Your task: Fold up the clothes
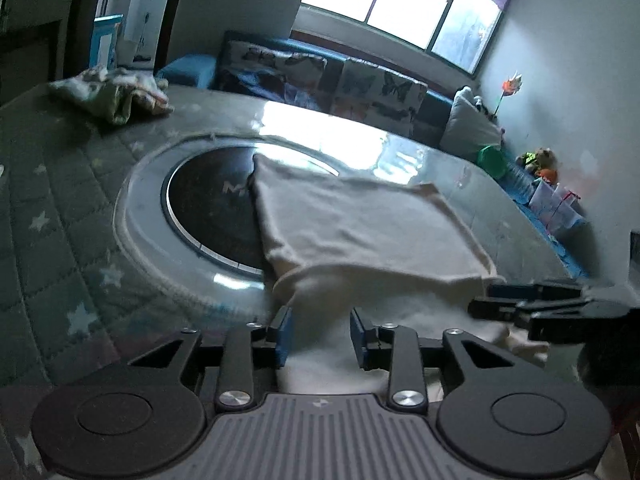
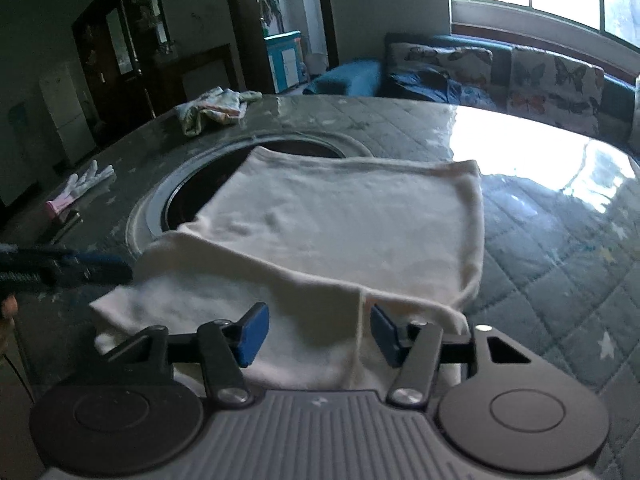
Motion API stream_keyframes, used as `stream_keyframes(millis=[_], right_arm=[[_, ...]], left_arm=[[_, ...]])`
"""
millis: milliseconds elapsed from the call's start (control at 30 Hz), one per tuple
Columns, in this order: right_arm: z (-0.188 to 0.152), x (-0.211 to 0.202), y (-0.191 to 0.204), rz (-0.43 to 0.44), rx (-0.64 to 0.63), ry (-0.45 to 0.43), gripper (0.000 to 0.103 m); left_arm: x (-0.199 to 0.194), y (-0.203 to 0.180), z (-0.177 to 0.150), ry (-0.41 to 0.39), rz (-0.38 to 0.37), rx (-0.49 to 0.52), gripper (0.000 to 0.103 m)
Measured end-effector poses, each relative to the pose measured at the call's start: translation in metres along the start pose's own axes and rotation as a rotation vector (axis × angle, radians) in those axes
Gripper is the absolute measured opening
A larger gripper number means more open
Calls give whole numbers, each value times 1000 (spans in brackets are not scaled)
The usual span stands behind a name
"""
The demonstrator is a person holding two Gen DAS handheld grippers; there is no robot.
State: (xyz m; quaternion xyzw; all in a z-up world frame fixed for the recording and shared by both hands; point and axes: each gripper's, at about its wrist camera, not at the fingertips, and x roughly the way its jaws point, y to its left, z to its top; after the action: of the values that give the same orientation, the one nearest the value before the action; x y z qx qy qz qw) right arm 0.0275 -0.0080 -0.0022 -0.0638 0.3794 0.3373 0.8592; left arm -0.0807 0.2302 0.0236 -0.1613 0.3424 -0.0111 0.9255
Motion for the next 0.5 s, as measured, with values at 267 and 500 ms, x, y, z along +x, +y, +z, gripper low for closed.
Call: stream_keyframes(millis=[267, 500], right_arm=[[-6, 0, -3, 20, 23, 44, 46], [-16, -8, 0, 12, 9, 63, 43]], left_arm=[[4, -8, 4, -2, -26, 23, 42], [5, -11, -6, 23, -31, 41, 42]])
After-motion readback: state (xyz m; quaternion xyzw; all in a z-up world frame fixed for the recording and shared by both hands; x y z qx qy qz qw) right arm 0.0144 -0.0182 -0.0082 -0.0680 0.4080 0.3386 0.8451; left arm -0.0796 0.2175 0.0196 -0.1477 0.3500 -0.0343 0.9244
